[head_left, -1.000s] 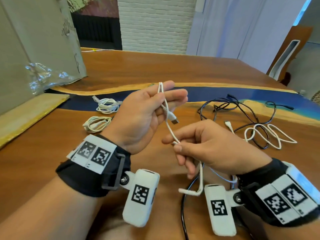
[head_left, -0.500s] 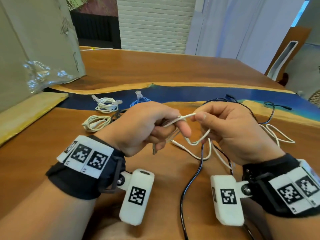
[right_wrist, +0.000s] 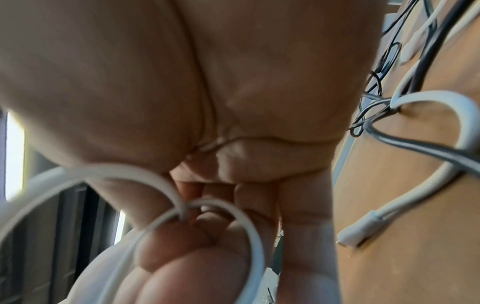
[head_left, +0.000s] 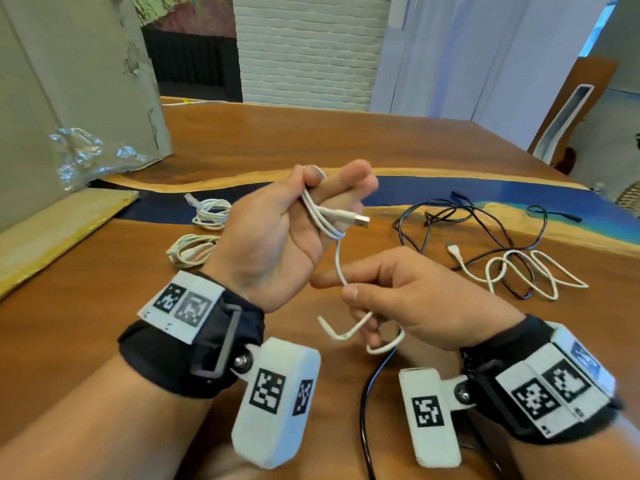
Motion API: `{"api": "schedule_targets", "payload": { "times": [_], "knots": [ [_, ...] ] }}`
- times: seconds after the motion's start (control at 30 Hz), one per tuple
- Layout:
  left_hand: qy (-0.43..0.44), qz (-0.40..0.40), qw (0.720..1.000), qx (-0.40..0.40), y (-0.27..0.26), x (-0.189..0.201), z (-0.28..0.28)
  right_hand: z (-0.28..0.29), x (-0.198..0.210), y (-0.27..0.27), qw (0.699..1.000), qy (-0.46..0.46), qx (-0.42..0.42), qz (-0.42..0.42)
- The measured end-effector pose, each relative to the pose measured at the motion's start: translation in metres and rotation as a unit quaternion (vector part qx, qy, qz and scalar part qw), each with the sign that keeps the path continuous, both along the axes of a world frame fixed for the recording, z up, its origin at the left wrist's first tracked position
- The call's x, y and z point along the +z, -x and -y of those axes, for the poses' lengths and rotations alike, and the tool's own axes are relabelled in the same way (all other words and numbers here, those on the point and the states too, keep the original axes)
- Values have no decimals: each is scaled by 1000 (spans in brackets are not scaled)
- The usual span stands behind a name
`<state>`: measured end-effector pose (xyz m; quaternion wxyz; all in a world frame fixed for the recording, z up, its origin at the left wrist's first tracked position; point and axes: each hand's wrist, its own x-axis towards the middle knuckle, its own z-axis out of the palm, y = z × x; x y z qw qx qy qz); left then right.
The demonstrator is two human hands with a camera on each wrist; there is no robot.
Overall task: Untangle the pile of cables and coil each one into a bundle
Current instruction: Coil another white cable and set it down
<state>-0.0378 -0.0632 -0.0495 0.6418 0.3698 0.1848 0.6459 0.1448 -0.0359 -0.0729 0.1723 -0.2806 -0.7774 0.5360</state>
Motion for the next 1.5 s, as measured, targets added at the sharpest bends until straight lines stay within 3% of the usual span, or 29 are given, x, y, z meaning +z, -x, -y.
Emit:
{"api": "schedule_targets", "payload": {
  "times": [0.23, 0.4, 0.53, 0.63, 0.77, 0.83, 0.9, 1.0, 1.07, 1.13, 1.23, 1.4, 1.5],
  "knots": [
    [-28, -225, 974, 5, -9, -1, 9, 9, 9, -5, 999, 30, 44, -1],
    [-63, -400, 914, 24, -10, -6, 9, 8, 13, -9, 999, -32, 37, 21],
    [-45, -480, 875, 34, -4, 0, 12, 4, 12, -14, 999, 10, 32, -39],
    [-57, -548, 834, 37, -4, 1, 14, 3, 13, -15, 998, -10, 25, -60],
    [-44, -582, 811, -33, -9, -3, 14, -3, 10, -20, 998, -18, 25, -58],
    [-42, -583, 810, -54, -7, -4, 13, -4, 11, -19, 996, -25, -55, -68],
    [-31, -568, 820, -66, -2, -5, 11, -7, 16, -21, 975, 4, -177, -137],
    [-25, -520, 850, -77, 6, -2, 9, -18, 28, -35, 898, 126, -282, -312],
    [-21, -474, 877, -80, 5, 0, 10, -26, 31, -44, 859, 161, -335, -353],
    [2, -428, 901, -69, 4, -1, 10, -31, 27, -48, 867, 151, -355, -317],
    [40, -372, 927, -36, 6, 0, 8, -33, 21, -45, 900, 127, -318, -269],
    [66, -356, 932, 17, 7, 0, 4, -28, 20, -43, 937, 8, -328, -123],
    [63, -365, 928, 33, 2, -1, 4, -28, 17, -46, 920, -99, -364, -107]
  ]
}}
